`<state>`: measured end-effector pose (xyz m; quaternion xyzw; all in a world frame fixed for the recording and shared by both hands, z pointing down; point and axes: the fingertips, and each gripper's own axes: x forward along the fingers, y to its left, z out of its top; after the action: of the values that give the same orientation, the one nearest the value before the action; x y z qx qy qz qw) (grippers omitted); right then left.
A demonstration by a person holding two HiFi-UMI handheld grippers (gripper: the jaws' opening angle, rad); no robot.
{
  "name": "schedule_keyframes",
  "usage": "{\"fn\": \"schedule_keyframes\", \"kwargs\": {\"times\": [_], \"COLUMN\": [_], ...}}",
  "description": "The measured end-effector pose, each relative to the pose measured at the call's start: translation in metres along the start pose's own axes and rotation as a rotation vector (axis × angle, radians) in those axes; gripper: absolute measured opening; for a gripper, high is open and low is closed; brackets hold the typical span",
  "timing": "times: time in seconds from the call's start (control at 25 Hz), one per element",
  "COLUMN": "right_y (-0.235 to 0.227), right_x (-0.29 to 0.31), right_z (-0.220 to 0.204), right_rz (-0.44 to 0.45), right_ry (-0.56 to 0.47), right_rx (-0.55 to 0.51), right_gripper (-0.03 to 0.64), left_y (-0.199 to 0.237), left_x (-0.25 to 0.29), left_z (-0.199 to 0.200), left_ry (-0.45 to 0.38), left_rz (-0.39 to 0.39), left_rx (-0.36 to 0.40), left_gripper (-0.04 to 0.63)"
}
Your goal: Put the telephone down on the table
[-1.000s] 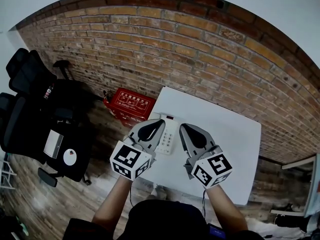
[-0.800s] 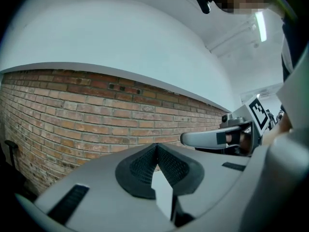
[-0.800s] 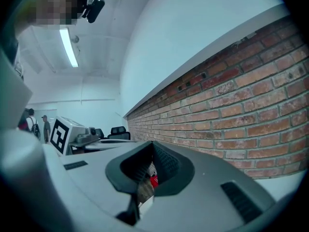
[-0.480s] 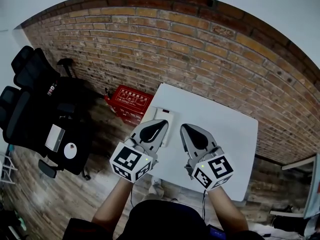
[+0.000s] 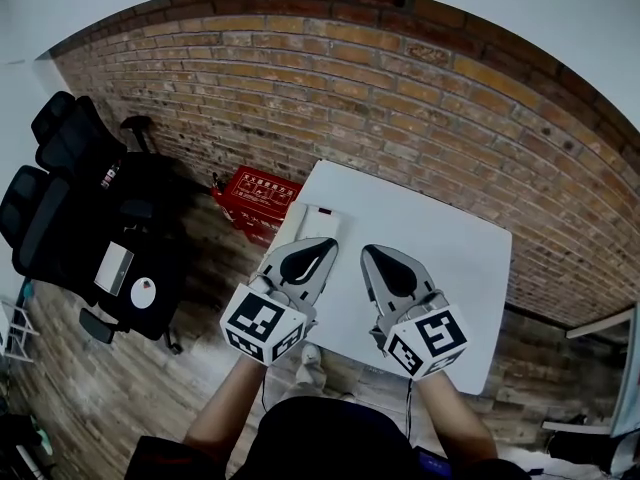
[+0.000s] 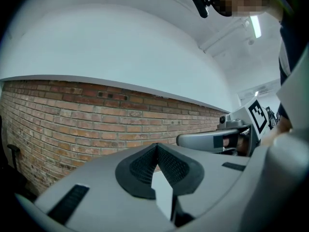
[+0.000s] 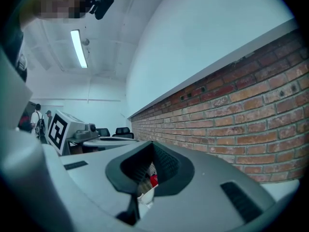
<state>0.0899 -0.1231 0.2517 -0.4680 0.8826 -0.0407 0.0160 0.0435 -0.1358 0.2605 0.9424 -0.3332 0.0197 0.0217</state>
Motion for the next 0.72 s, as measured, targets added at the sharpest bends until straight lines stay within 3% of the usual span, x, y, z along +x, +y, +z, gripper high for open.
{"fn": "schedule_keyframes", "kwargs": {"times": [0.72], "right_y": [0.029], "right_x": [-0.074], "right_z": [0.015], "right_rz": [0.037], "right_ry": [-0.051], "right_rx": [-0.031], "right_gripper": [0.011], "left_y": [-0.074], "left_x": [-0.035], "left_z": [0.012], "left_ry": [-0.022], "left_rz": [0.036], "left_rx": [0.050], "left_gripper": [0.009]}}
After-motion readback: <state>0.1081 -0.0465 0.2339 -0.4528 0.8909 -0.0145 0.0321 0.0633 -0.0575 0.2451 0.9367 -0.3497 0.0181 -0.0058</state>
